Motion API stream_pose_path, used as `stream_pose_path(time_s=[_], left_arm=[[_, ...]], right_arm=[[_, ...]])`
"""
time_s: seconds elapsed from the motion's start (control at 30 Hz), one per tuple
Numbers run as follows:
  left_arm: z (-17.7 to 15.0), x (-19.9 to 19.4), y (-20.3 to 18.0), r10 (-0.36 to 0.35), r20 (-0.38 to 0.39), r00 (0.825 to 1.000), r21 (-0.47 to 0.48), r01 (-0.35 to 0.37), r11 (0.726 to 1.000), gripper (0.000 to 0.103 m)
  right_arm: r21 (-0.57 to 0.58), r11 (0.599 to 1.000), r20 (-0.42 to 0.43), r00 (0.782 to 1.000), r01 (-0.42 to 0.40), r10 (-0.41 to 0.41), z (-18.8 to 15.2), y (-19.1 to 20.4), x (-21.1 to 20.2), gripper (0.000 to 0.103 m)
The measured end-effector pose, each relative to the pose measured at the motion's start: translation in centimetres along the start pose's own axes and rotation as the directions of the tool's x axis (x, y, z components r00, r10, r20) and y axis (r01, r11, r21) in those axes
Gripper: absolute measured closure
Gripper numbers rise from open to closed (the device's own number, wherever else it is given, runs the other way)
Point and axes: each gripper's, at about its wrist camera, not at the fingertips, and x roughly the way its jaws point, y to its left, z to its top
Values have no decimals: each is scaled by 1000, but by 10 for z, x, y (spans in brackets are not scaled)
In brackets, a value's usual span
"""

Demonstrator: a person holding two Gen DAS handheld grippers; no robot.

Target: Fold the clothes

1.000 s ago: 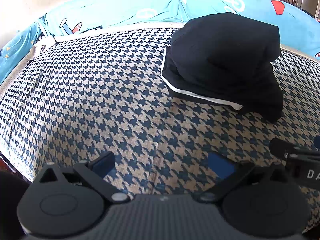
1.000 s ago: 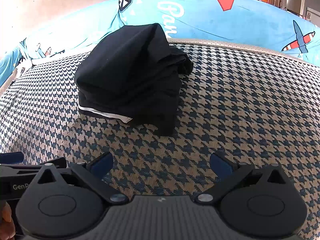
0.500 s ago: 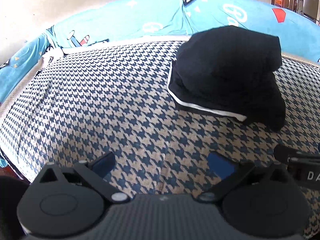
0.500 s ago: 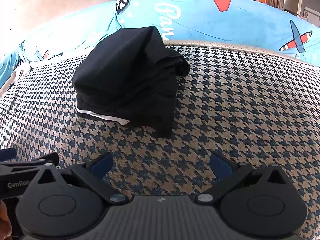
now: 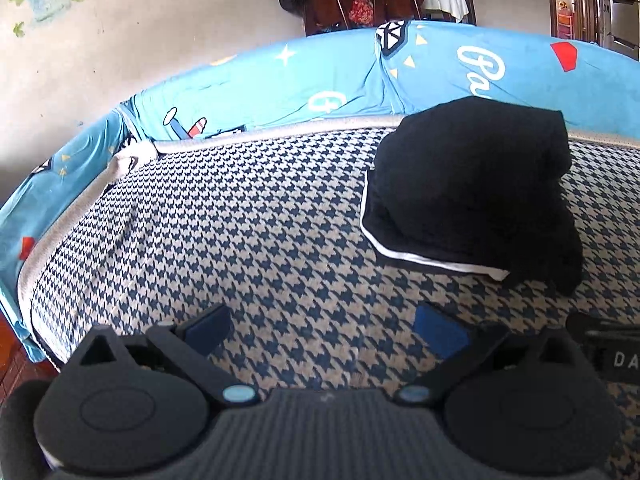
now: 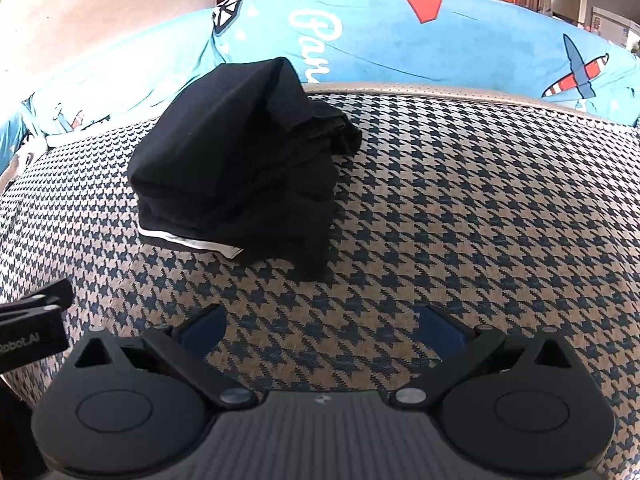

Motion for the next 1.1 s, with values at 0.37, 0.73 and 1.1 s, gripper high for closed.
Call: stream_pose_path(time_s=[0.37,0.73,1.1], left_arm=[[4,-14,-8,38,57,998,58,-41,997,0],[8,-25,-11,42,85,995,85,-50,995,0],[6,-29,-13,34,87,996,91,-41,995,0]], right_arm=[[37,998,7,999,42,-42,2,-6,1,0],[51,997,-1,998,59,-59,3,-7,3,0],[53,997,-3,998,62,-62,2,-8,4,0]])
